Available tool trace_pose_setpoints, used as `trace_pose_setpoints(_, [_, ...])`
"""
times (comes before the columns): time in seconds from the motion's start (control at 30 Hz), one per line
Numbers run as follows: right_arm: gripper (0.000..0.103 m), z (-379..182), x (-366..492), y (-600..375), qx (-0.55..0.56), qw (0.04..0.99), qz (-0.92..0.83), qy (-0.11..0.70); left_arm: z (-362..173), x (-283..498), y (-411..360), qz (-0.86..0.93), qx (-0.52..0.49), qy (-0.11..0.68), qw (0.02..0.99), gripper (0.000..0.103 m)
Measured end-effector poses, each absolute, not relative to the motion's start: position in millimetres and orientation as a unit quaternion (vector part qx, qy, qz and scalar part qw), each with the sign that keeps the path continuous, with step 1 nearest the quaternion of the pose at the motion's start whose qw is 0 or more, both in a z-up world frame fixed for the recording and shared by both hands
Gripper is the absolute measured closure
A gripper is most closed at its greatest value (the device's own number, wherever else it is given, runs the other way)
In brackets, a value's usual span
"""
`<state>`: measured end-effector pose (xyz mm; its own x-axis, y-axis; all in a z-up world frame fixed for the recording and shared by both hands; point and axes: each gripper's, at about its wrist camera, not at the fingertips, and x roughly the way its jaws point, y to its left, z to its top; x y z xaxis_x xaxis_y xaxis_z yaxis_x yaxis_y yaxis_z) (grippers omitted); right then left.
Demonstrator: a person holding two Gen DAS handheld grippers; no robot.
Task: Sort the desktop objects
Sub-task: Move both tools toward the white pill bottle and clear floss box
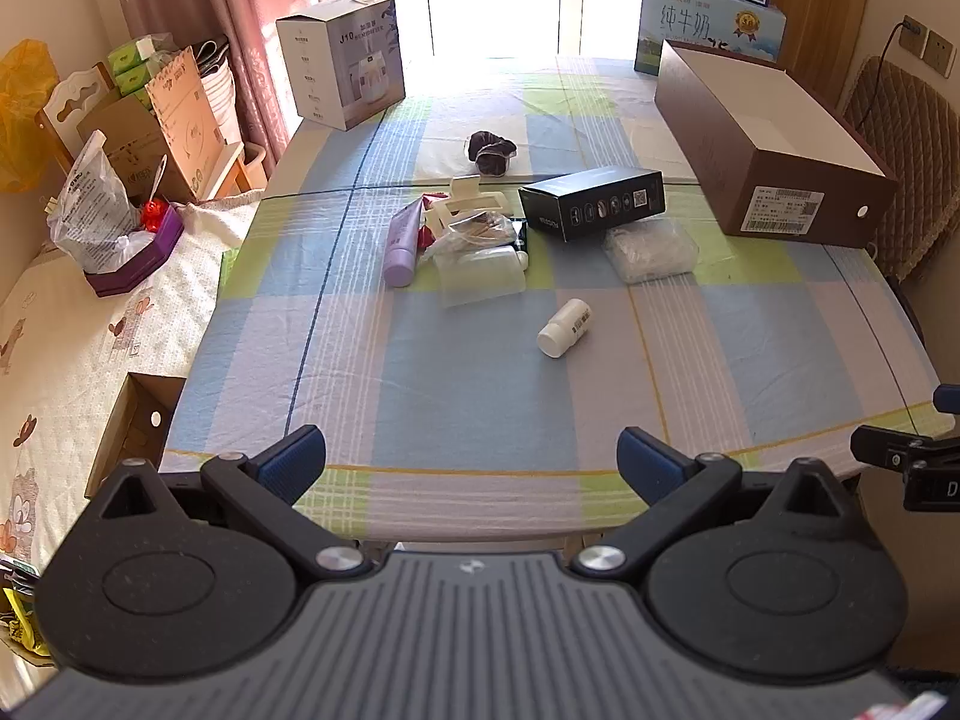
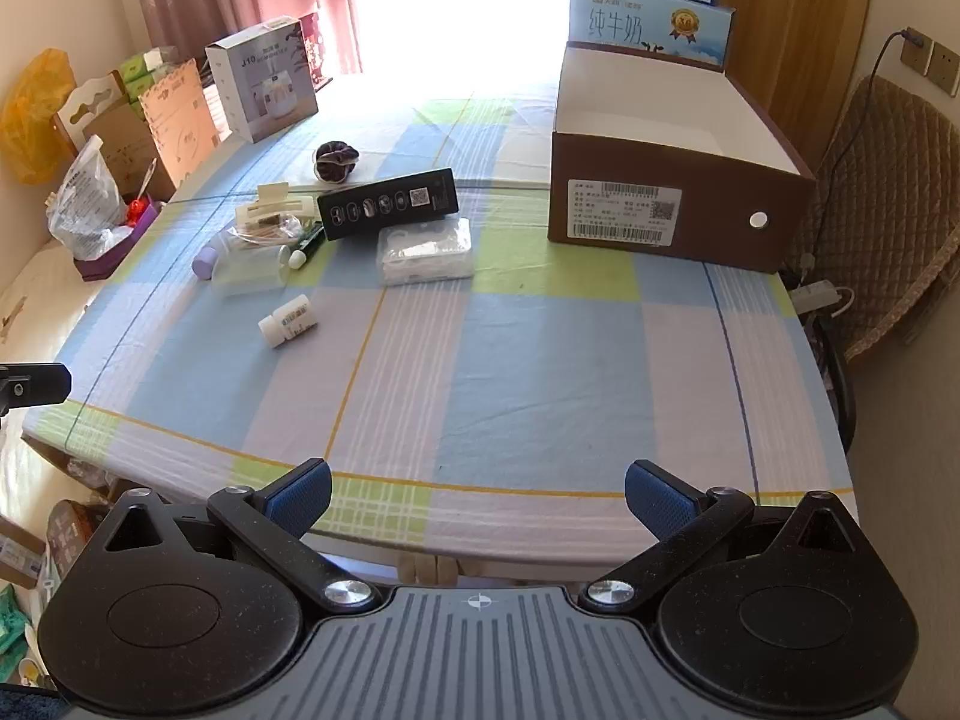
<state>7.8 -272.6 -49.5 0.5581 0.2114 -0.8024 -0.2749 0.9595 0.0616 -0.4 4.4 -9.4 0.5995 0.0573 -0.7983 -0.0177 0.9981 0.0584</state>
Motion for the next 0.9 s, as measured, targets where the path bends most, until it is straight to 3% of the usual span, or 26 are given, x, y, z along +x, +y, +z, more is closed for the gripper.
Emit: trace_pose_setpoints(0.9, [0.002,-47.8,8.8,-267.9,-0.042,0.882,0.142,0.448,-10.8,0.8,6.7,0.021,0.026,0.452,0.892,0.001])
